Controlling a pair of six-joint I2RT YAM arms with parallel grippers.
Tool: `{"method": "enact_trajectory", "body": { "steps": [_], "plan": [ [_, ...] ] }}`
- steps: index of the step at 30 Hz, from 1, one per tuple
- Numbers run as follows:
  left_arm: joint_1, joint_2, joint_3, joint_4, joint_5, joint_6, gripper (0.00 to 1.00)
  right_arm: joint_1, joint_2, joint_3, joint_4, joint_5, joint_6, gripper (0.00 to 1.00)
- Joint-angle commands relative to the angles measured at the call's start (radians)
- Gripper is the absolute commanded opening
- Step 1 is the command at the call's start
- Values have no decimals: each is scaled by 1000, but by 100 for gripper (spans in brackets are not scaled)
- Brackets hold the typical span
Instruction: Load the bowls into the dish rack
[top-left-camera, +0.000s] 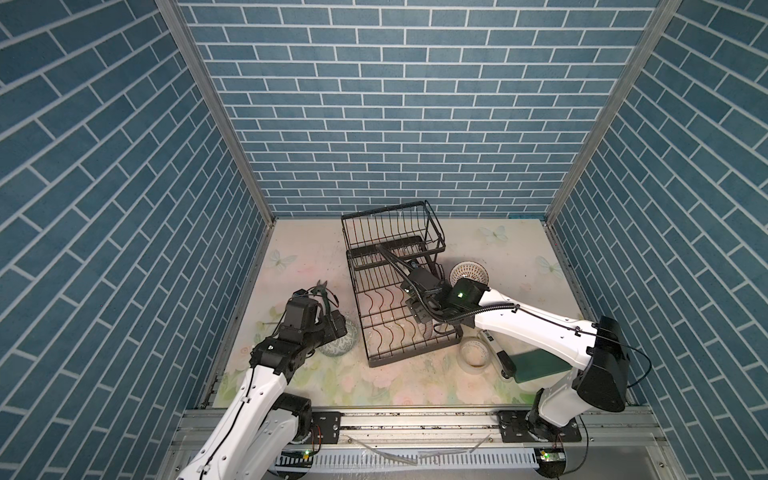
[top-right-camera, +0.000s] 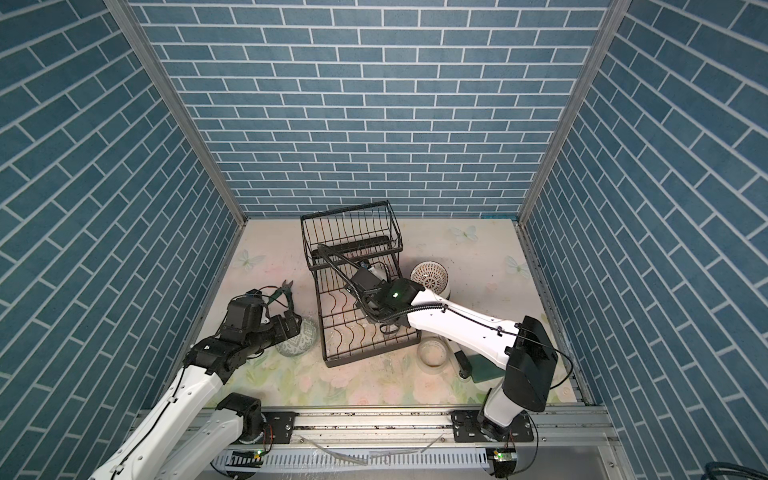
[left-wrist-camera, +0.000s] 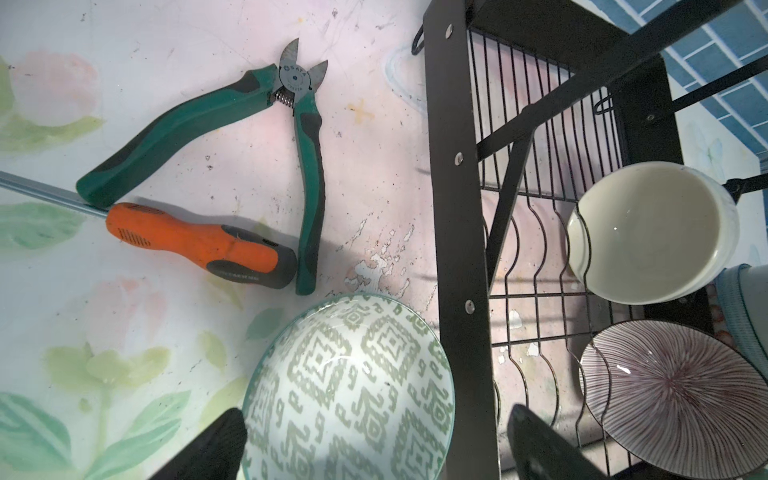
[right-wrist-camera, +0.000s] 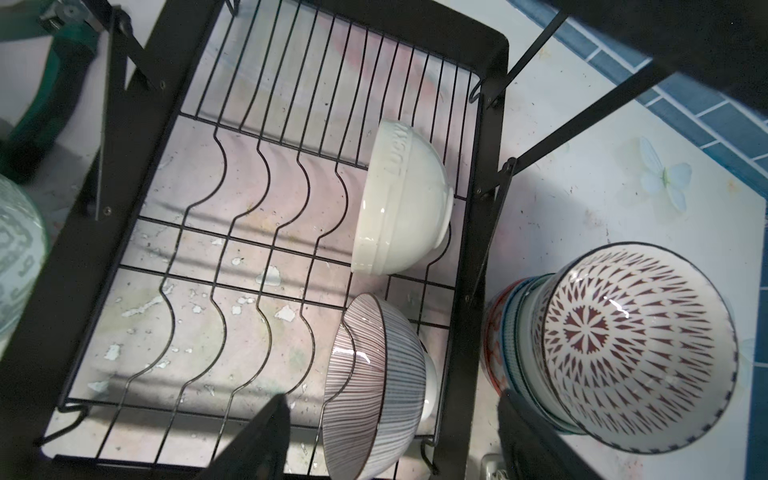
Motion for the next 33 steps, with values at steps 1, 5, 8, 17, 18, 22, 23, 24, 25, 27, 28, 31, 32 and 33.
{"method": "enact_trajectory", "body": {
  "steps": [1,5,8,17,18,22,23,24,25,27,28,31,32,33],
  "plan": [
    [5,9,26,-31,-11,7,99,-13,-59,-48,44,-12,59,79],
    [5,10,31,-22,6,7,99,-31,-113,-89,63,-2,71,78],
    [5,8,45,-17,31,5,99,-57,-155,-123,73,-8,94,78],
    [-8,4,105,-5,102,0,99,-155,-222,-181,64,-79,143,78],
    [-10,5,109,1,108,-3,99,-163,-226,-184,60,-79,149,78],
    [-22,8,116,26,127,-17,99,-194,-234,-190,41,-80,165,78],
    [-28,10,119,32,128,-19,99,-198,-236,-193,37,-80,167,78],
    [-37,13,122,37,127,-21,99,-204,-237,-195,33,-79,168,78],
    [-48,18,126,41,123,-21,99,-210,-239,-195,28,-79,170,78],
    [-79,31,130,41,105,-20,99,-219,-243,-200,21,-78,171,78],
    [-98,39,149,43,92,-19,99,-223,-246,-201,19,-78,171,78],
    [-160,68,177,63,65,-23,99,-234,-262,-211,12,-72,176,78],
    [-181,79,184,73,56,-25,99,-237,-267,-214,10,-70,177,78],
    [-206,95,192,83,45,-27,99,-242,-273,-218,9,-66,180,78]
  ]
}}
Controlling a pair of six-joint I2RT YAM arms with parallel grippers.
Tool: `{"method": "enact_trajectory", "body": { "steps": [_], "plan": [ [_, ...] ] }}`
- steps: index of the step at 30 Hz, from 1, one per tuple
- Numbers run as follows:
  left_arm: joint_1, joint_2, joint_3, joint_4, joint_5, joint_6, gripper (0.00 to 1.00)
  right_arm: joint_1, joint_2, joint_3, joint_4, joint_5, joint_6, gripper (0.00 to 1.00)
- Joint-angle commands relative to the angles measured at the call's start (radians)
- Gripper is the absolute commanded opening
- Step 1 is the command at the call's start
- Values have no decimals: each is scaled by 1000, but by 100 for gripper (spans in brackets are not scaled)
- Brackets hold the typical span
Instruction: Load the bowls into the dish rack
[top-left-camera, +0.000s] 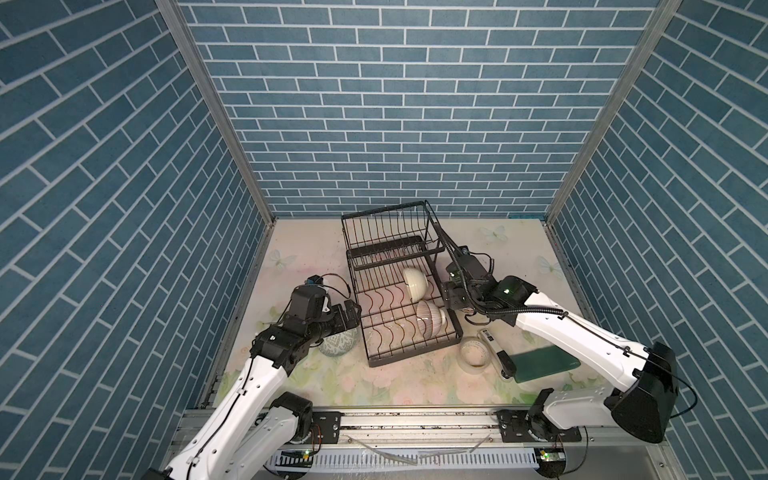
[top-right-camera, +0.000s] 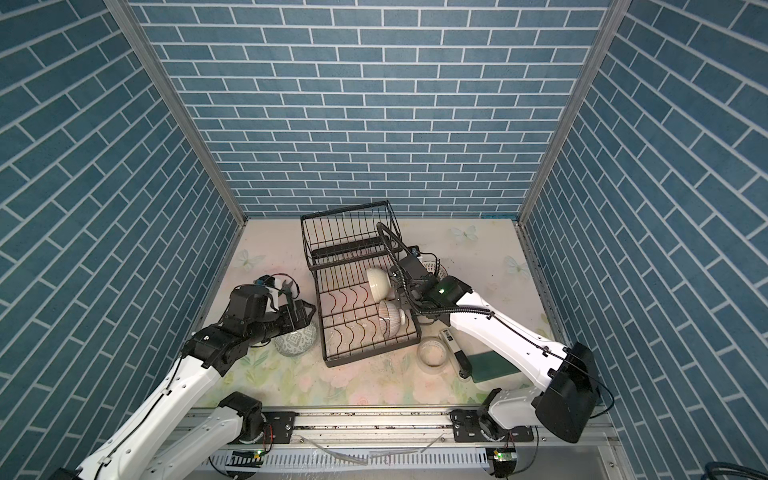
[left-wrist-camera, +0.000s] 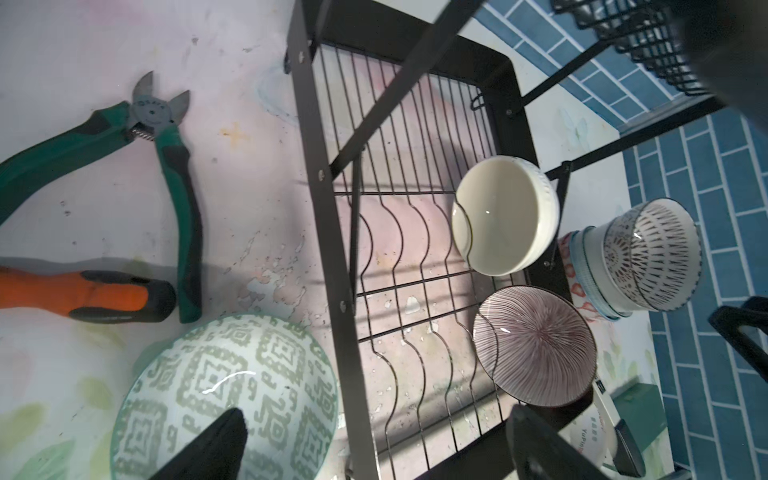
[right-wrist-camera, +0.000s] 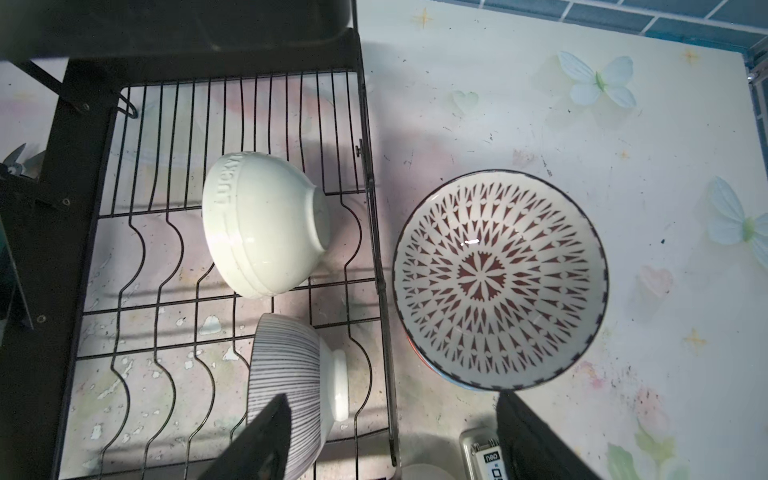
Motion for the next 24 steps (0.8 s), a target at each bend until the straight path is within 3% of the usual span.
{"method": "enact_trajectory", "body": {
  "steps": [1,8,24],
  "plan": [
    [-70,39,45,47,-47,-7,99,-18,-47,-36,-44,12,56,78],
    [-209,212,158,107,-105,3,99,-77,-84,-67,-78,41,100,78],
    [-342,510,362,229,-116,14,94,-179,-133,-96,-114,68,77,74]
  ]
}}
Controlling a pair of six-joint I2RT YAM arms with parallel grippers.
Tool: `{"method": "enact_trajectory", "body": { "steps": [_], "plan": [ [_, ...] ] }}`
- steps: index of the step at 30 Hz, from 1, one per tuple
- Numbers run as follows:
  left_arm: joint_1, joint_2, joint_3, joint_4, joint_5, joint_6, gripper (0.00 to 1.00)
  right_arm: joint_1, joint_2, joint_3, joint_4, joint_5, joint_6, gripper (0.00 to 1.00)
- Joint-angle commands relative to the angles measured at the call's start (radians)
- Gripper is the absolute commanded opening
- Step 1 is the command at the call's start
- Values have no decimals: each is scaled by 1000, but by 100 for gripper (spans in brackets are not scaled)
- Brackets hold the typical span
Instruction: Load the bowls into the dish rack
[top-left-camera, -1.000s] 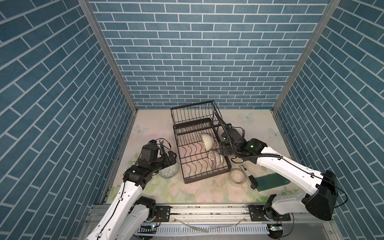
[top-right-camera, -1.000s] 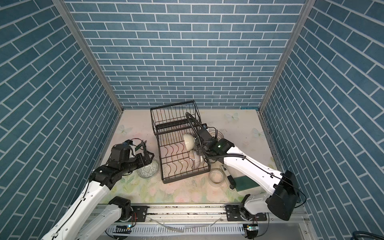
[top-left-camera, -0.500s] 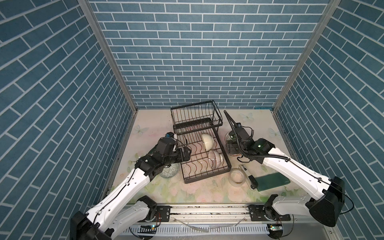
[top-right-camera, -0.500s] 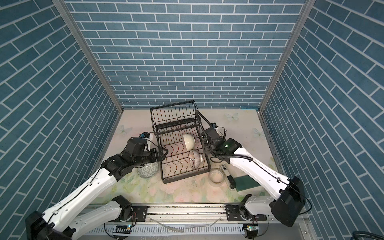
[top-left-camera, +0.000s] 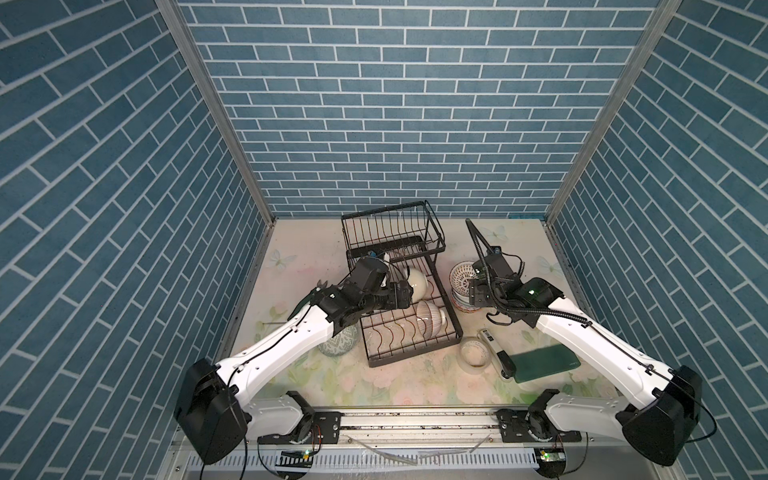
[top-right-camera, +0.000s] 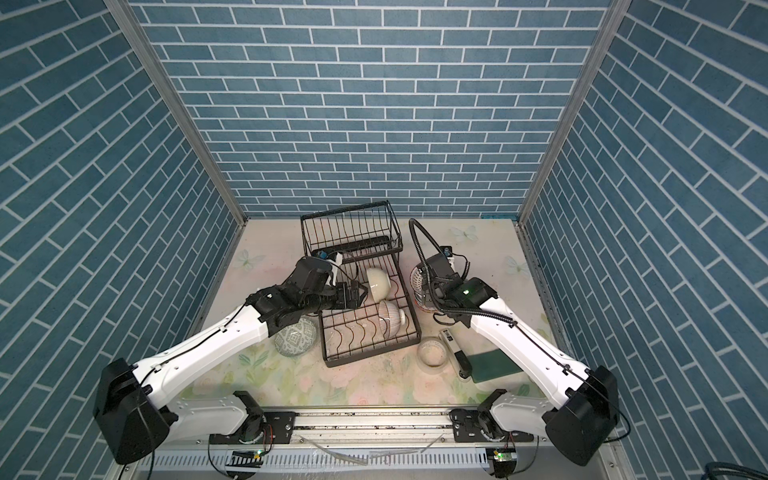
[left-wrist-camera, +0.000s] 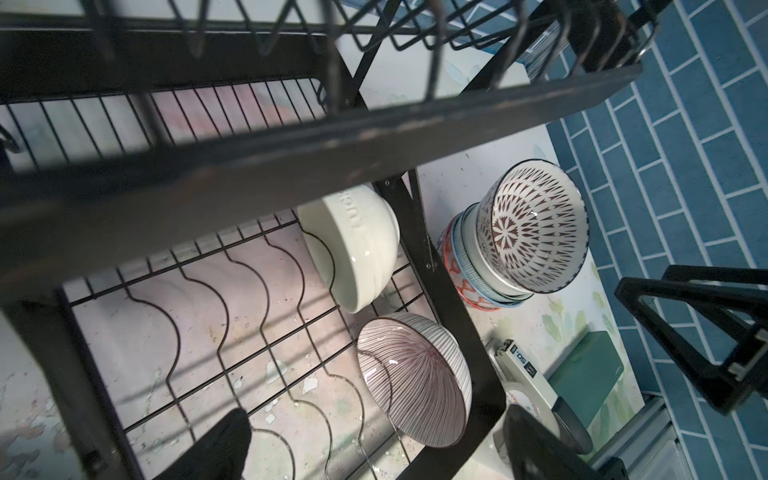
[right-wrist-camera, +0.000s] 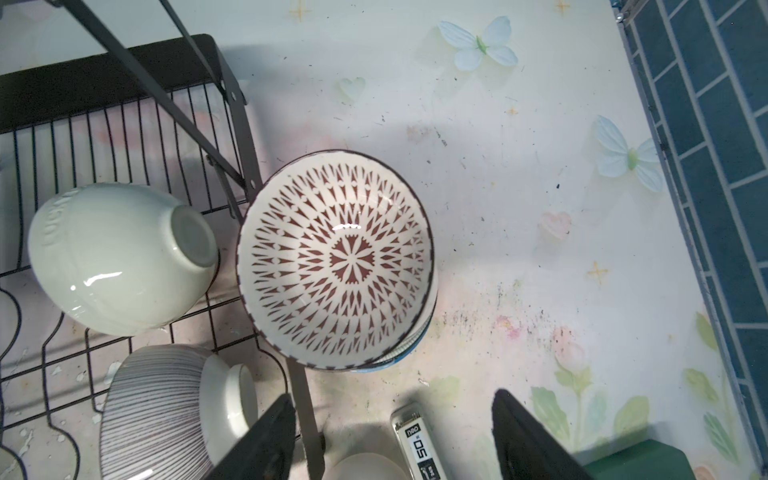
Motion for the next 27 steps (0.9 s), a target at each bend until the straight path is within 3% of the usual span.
{"method": "enact_trajectory", "body": {
  "steps": [1,12,27],
  "plan": [
    [-35,49,53,40,-29,13,94,-21,-28,-30,-41,25,26,74],
    [-144,260,238,54,-63,44,90,-42,-117,-86,-59,95,52,74],
    [-189,567,514,-23,-75,57,82,-47,-224,-161,-74,159,65,74]
  ]
}}
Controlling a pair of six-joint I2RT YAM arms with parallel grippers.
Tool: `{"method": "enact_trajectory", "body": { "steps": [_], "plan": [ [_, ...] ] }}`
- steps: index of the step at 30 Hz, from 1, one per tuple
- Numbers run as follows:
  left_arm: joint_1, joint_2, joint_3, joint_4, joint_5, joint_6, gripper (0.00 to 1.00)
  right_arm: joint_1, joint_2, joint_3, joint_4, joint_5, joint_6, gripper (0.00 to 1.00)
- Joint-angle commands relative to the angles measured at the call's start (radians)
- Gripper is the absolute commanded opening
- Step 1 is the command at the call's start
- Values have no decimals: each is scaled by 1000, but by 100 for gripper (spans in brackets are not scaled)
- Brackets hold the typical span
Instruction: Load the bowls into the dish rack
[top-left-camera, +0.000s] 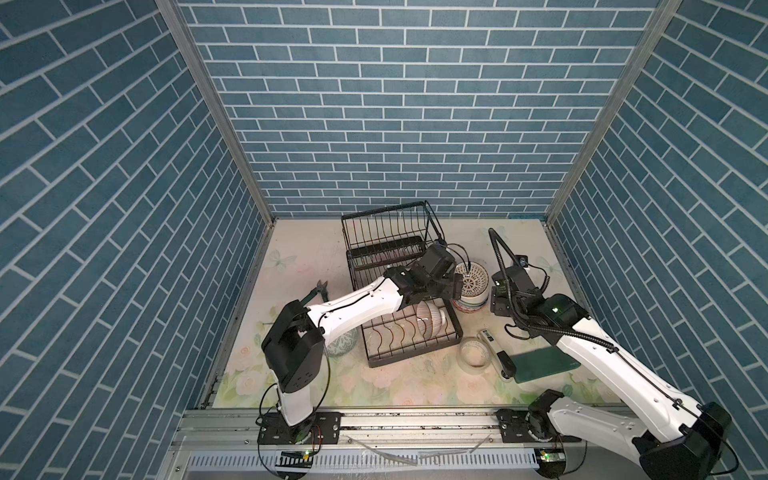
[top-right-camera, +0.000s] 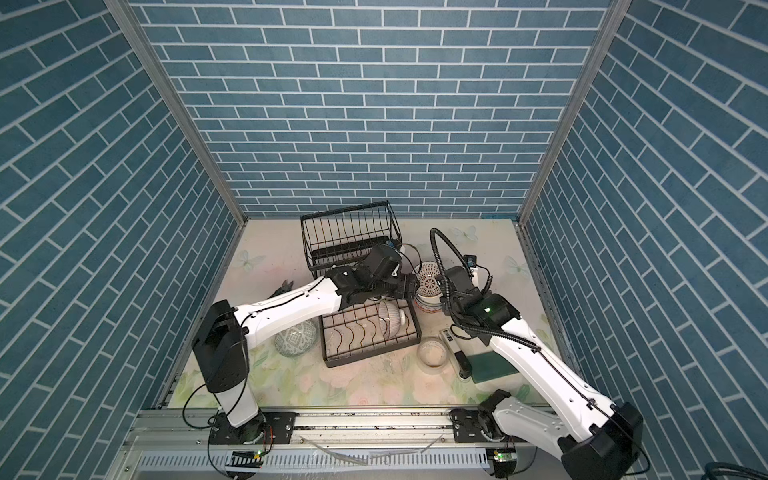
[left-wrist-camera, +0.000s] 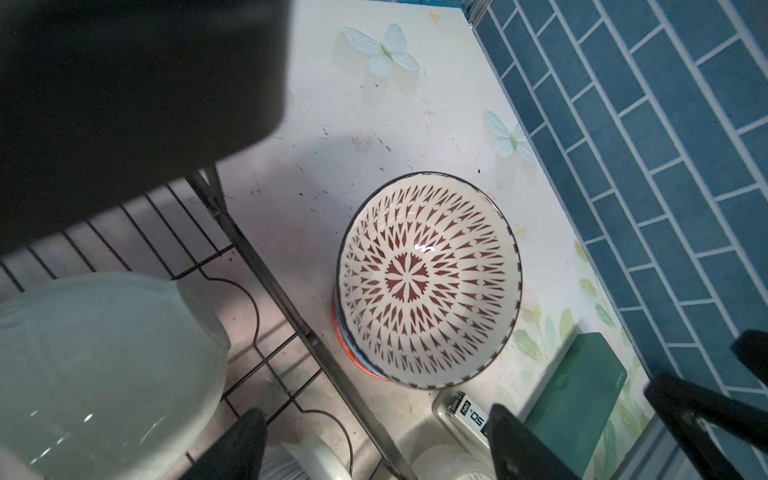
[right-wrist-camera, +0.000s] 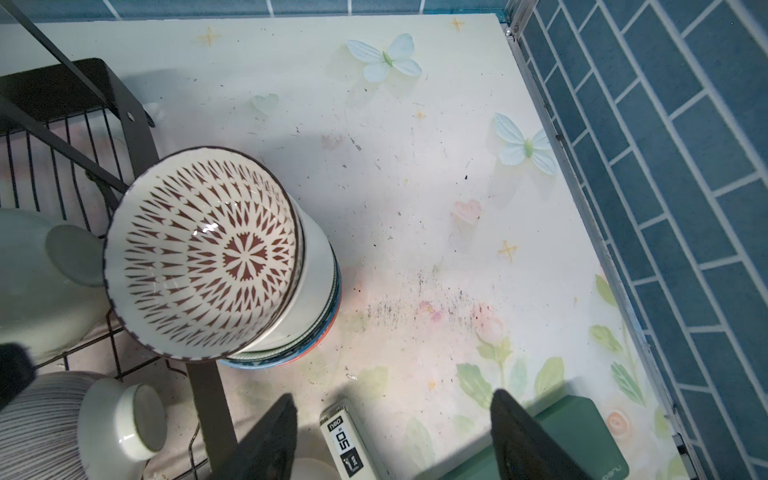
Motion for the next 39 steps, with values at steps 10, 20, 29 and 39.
{"method": "enact_trajectory", "body": {
  "steps": [10,20,29,39],
  "plan": [
    [-6,193,221,-175,-57,-12,71,-9,-52,-58,-24,39,36,74],
    [-6,268,280,-193,-55,-37,62,-8,-68,-82,13,36,6,74],
    [-6,271,284,-182,-50,-43,54,-8,-85,-96,32,45,-12,75],
    [-6,266,278,-161,-40,-45,42,-8,-64,-86,35,38,-22,75]
  ]
}}
